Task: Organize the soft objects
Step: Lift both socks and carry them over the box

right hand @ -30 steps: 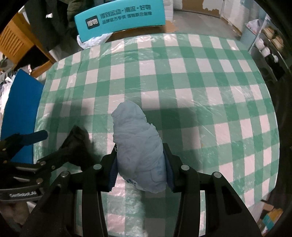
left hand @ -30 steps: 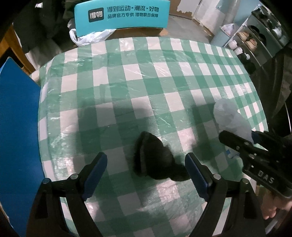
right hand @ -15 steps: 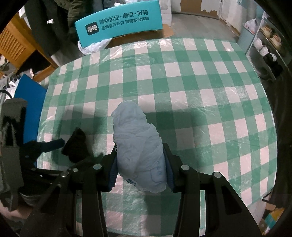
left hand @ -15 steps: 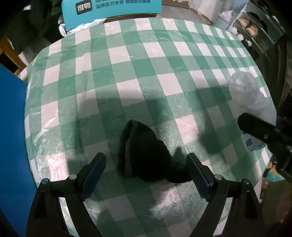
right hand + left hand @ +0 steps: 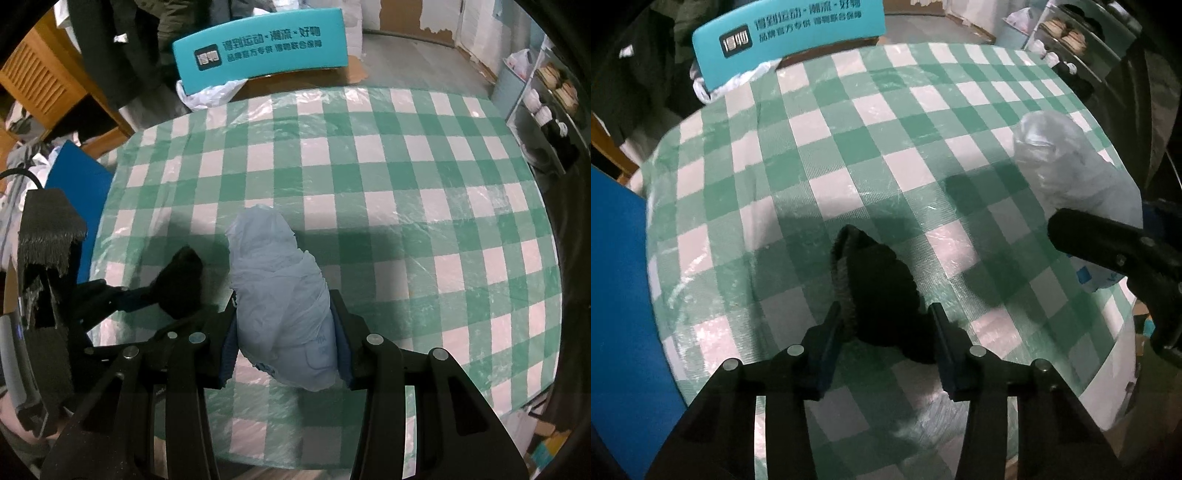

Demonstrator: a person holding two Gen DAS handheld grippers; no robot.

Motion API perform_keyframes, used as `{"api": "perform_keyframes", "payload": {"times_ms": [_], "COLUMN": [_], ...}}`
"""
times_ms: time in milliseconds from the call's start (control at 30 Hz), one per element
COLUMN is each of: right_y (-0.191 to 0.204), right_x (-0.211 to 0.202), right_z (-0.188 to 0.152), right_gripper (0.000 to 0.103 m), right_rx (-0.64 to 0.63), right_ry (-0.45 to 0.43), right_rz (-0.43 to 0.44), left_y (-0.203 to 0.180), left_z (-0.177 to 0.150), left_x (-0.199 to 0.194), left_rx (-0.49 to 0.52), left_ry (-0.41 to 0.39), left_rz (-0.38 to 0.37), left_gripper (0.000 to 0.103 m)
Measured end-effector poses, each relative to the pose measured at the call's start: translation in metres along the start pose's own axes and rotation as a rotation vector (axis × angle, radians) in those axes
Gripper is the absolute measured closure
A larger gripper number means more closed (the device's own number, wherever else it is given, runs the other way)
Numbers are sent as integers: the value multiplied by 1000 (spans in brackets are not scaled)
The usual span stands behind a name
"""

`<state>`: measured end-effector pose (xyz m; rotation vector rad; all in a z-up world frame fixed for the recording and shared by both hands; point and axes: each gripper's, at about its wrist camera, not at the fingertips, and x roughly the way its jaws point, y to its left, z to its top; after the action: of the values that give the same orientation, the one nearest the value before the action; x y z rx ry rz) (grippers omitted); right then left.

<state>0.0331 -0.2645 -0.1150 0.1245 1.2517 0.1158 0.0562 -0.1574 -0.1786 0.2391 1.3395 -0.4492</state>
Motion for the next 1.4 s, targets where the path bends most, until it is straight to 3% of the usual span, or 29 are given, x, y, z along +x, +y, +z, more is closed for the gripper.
{"api": "perform_keyframes", "payload": {"times_ms": [1400], "right_y": [67], "right_x": [-69], "right_z": [2], "right_gripper": [61], "right_rx": [-130], "right_ry": [-125], "right_rz": [49], "left_y": [44], "left_z": [-33], "left_x": [-116], "left_rx": [-61], "left_ry": [-194], "left_rz": [55], "left_gripper": [58]}}
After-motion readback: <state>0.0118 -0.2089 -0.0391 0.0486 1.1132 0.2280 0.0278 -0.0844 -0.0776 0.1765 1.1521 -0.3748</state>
